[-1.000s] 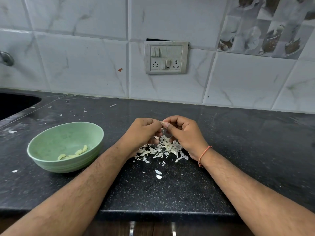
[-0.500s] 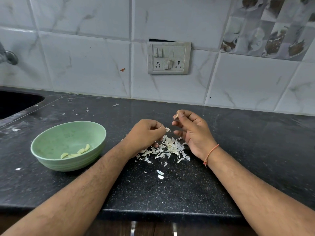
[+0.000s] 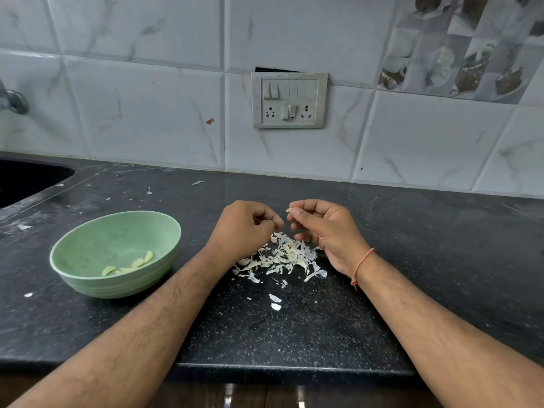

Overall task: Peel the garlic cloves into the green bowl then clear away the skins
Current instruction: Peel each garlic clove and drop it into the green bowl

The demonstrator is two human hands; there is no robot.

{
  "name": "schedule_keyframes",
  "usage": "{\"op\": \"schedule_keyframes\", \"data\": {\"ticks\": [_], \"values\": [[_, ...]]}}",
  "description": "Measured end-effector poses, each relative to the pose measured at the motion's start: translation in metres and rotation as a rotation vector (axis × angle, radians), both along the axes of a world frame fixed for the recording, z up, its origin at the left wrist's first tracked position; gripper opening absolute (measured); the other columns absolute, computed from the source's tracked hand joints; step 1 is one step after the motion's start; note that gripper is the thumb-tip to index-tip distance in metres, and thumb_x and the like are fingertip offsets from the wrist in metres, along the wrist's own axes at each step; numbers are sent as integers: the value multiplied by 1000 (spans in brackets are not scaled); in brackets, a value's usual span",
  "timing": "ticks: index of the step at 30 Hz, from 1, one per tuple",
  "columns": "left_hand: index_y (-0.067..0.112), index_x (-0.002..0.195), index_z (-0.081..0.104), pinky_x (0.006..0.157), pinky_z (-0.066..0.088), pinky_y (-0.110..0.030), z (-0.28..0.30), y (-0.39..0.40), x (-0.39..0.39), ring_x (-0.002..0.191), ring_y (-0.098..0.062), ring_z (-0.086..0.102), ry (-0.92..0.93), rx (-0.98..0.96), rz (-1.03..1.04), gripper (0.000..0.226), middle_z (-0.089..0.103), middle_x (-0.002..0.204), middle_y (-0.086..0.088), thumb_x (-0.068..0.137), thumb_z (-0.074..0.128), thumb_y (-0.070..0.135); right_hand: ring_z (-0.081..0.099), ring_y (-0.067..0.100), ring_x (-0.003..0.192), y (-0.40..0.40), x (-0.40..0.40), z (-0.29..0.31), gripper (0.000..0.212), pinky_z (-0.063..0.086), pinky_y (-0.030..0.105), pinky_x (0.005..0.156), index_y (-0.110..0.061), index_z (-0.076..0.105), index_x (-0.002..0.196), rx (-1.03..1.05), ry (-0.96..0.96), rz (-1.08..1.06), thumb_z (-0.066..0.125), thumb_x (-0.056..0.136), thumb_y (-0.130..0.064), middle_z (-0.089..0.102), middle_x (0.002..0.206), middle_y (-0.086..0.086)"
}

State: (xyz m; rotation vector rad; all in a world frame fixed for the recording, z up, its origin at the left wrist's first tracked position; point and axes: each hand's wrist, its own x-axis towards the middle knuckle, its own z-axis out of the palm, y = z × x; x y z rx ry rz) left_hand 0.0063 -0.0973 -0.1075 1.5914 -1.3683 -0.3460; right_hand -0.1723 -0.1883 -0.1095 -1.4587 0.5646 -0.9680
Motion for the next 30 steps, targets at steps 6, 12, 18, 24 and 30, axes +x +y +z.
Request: {"op": "schedule_keyframes", "data": {"ticks": [6, 12, 18, 24, 30], "values": [[35, 108, 82, 74, 60, -19, -2, 0, -2, 77, -9, 74, 1, -154, -77, 20, 79, 88, 17, 90, 84, 27, 72, 18, 76, 1, 0, 0, 14, 60, 27, 65, -1, 79, 106, -33, 29, 2, 79, 93, -6, 80, 92, 17], [33, 105, 85, 66, 52, -12, -1, 3, -3, 71, 4, 70, 19, -208, -29, 13, 78, 82, 21, 93, 82, 30, 70, 27, 85, 0, -2, 1, 24, 60, 40, 81, -4, 81, 108, -101, 41, 21, 87, 84, -6, 75, 104, 30], [34, 103, 85, 61, 60, -34, 0, 4, -3, 60, -18, 71, 99, -186, -55, 10, 78, 73, 7, 94, 82, 33, 74, 16, 83, 1, -1, 0, 19, 65, 33, 78, -5, 81, 109, -272, 64, -59, 84, 90, -7, 81, 96, 13], [32, 105, 85, 69, 66, -41, -2, 2, -2, 62, -18, 70, 162, -153, -126, 11, 77, 76, -2, 98, 77, 28, 71, 12, 68, -2, -2, -1, 15, 59, 27, 68, -7, 84, 104, -356, 74, -185, 84, 90, -10, 82, 87, 6], [23, 93, 84, 64, 62, -32, -1, 2, -1, 66, -21, 72, 251, -140, -101, 3, 78, 79, -9, 94, 81, 23, 74, 11, 73, -6, -3, -3, 13, 62, 34, 75, -17, 86, 102, -464, 126, -228, 86, 89, -17, 82, 87, -3]]}}
